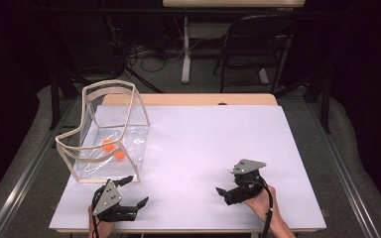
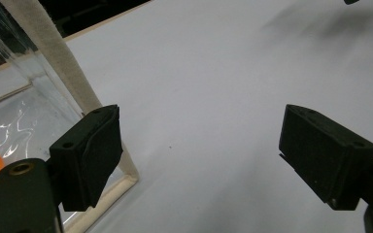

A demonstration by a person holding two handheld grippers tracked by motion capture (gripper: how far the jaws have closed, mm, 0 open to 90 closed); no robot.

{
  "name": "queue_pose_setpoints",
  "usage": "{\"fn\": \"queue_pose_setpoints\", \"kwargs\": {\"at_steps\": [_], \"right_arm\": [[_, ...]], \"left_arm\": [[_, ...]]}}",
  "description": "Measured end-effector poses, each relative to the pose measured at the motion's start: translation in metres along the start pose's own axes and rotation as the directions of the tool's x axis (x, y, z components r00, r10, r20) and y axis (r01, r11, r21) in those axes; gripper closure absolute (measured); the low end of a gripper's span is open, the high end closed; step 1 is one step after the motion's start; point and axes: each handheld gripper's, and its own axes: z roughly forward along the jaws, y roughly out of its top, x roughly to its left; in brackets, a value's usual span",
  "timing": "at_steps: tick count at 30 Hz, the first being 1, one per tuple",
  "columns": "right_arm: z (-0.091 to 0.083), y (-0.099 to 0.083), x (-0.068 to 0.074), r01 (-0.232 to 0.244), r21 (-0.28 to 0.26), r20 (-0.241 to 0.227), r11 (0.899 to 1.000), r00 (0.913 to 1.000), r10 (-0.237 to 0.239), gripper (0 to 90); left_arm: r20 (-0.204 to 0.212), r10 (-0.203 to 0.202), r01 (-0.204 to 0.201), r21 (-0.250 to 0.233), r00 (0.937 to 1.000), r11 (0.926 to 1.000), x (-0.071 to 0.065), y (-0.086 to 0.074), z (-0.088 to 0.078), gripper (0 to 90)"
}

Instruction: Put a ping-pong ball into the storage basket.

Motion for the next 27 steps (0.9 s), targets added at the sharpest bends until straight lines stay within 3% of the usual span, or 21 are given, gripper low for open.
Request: {"fn": "queue_pose_setpoints", "kwargs": {"at_steps": [13, 27], "right_arm": [[-0.01, -0.028, 0.0, -0.038, 0.006, 0.027, 0.999, 0.9989, 0.038, 0.0], [-0.02, -0.046, 0.005, -0.038, -0.003, 0.057, 0.999, 0.9977, 0.038, 0.0]], "left_arm": [[0.001, 0.0, 0.0, 0.002, 1.0, 1.0, 0.0, -0.001, 0.0, 15.8], [0.007, -0.002, 0.002, 0.004, 1.0, 1.0, 0.0, -0.001, 0.001, 15.8]]}}
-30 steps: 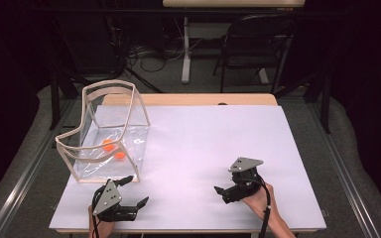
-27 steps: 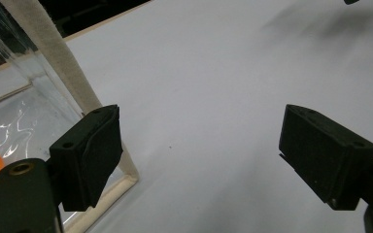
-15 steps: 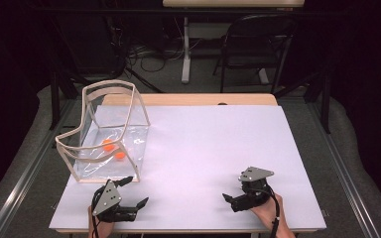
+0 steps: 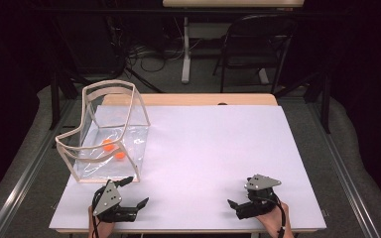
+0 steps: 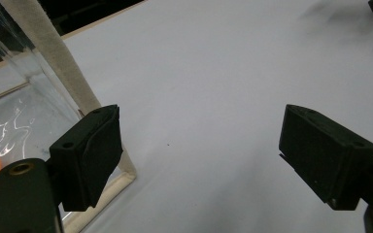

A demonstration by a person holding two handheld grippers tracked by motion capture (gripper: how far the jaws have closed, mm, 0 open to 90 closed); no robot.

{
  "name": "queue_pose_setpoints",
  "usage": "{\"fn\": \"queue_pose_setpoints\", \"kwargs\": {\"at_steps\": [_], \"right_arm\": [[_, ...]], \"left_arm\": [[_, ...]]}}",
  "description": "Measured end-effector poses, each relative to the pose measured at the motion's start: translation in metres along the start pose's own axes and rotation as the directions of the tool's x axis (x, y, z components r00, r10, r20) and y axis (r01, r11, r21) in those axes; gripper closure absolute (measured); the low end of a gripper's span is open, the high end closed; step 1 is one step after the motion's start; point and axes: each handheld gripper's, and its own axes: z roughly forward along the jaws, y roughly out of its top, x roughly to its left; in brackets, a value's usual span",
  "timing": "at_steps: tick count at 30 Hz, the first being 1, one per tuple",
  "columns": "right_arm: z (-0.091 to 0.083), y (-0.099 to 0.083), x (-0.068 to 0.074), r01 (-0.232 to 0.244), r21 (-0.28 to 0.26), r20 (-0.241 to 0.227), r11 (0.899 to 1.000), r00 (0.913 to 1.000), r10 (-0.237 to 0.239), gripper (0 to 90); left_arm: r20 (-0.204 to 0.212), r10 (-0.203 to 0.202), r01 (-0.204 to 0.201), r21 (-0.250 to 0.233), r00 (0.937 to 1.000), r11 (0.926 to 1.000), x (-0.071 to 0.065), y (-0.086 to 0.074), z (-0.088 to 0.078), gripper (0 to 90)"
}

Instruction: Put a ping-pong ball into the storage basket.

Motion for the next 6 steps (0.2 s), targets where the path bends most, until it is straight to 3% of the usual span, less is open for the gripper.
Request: {"fn": "queue_pose_setpoints", "kwargs": {"at_steps": [6], "right_arm": [[-0.0009, -0.0007, -0.0003, -0.004, 0.0, -0.004, 1.0, 1.0, 0.004, 0.0]], "left_arm": [[0.0, 0.004, -0.004, 0.003, 1.0, 1.0, -0.0001, 0.0004, 0.0008, 15.7]]}}
